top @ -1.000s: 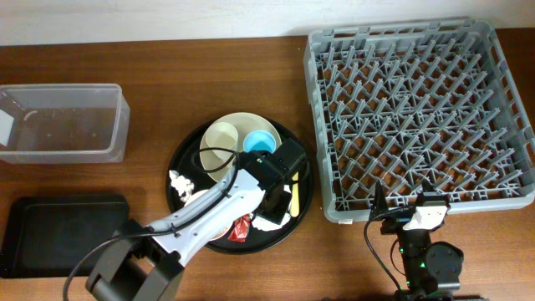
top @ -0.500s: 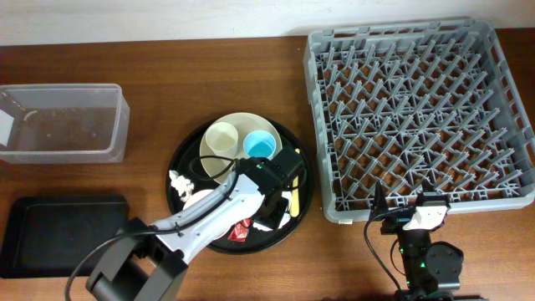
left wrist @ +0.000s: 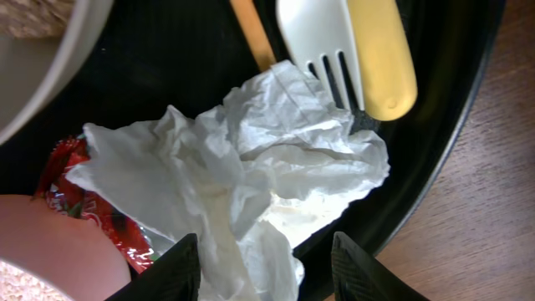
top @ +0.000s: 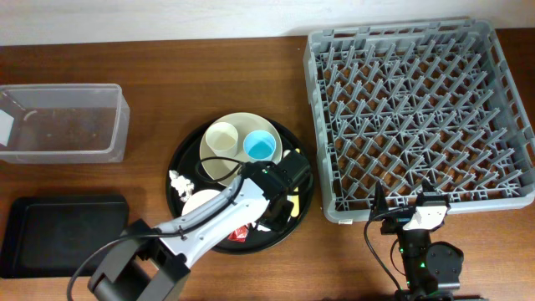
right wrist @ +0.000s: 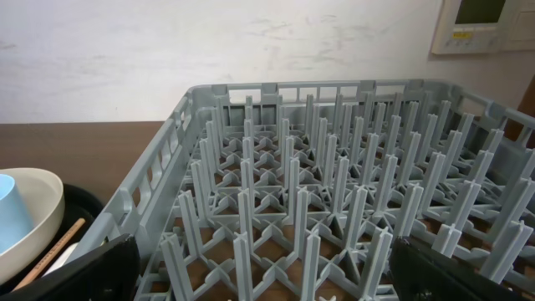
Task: Sort waste into correct bins and load items into the dishwasher rack
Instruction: 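Carry the tissue with the left gripper and drop it into the clear bin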
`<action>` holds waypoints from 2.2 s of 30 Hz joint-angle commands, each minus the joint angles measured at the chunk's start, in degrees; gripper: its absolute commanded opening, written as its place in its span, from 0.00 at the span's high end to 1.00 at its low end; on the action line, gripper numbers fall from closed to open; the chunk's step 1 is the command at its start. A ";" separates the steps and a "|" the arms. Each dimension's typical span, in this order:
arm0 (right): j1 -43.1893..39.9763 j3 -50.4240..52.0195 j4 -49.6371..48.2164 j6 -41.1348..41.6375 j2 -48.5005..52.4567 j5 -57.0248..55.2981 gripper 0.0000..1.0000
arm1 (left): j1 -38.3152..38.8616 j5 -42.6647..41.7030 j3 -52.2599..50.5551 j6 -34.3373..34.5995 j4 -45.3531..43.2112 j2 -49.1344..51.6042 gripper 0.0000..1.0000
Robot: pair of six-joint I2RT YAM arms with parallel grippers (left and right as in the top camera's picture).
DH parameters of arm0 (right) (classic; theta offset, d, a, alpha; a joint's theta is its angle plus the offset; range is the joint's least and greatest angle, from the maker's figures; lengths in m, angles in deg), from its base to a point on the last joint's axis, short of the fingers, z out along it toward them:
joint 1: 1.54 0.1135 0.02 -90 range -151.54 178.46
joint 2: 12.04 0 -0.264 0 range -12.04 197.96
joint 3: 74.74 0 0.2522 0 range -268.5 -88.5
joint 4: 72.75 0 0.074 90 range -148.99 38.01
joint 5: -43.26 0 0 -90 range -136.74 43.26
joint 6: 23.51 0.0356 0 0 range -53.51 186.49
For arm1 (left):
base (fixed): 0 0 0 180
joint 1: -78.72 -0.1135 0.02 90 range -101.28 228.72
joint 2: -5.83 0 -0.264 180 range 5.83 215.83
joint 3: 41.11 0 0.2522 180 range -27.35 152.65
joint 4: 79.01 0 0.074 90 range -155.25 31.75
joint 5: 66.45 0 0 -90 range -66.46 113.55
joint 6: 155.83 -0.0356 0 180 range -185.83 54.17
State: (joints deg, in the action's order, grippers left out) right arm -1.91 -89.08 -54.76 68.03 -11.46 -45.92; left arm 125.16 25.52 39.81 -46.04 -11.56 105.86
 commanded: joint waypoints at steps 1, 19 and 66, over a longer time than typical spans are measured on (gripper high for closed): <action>0.35 0.26 0.33 0.46 -0.39 -0.66 0.02 | 0.39 0.42 -0.66 0.57 -0.11 0.37 0.50; 0.35 0.26 0.33 0.46 -0.39 -0.66 0.02 | 0.39 2.36 -2.62 0.57 -0.98 0.37 0.64; 0.35 0.26 0.33 0.46 -0.39 -0.66 0.02 | -77.90 11.26 37.79 -1.01 -10.56 18.34 0.99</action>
State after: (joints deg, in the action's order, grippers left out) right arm -1.91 -89.08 -54.76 68.01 -11.46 -45.92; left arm 47.92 36.65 77.01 -47.57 -19.76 123.01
